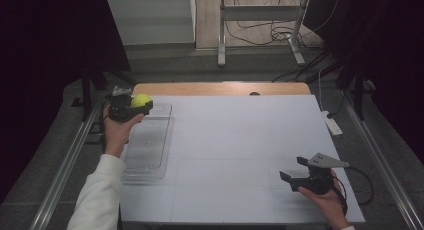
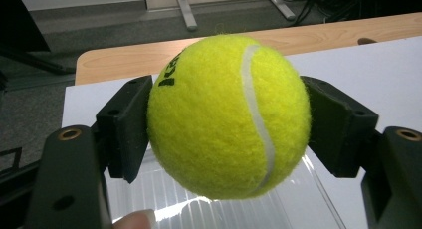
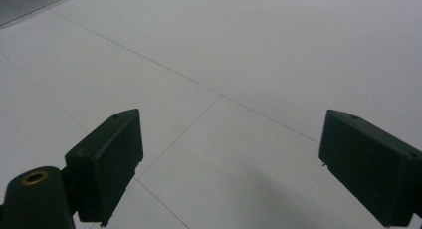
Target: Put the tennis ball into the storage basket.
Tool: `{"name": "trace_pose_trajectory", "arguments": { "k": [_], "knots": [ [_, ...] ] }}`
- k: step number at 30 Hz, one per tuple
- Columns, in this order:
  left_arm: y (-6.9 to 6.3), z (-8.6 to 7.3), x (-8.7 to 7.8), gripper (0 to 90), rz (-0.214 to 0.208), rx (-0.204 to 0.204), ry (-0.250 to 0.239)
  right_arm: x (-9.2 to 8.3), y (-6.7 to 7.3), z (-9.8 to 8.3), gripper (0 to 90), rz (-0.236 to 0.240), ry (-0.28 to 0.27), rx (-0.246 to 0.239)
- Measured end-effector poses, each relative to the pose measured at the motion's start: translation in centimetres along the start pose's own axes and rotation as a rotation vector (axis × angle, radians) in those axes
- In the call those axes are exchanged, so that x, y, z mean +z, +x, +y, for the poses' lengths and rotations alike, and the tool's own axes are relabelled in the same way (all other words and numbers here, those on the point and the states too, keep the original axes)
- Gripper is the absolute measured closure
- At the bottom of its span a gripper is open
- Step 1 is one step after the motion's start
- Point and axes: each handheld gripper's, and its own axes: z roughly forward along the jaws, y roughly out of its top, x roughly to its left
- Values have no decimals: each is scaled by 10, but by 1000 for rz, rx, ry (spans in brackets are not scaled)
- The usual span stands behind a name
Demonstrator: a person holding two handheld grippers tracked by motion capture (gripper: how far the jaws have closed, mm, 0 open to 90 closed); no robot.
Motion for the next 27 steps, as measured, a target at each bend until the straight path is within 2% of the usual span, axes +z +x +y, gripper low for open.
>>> {"name": "trace_pose_trajectory", "arguments": {
  "k": [8, 27],
  "knots": [
    [7, 1, 7, 269, 25, -8, 24, 0, 0, 0, 107, 0, 0, -1],
    [18, -1, 24, 268, 75, 2, 90, 0, 0, 0, 108, -1, 4, -2]
  ]
}}
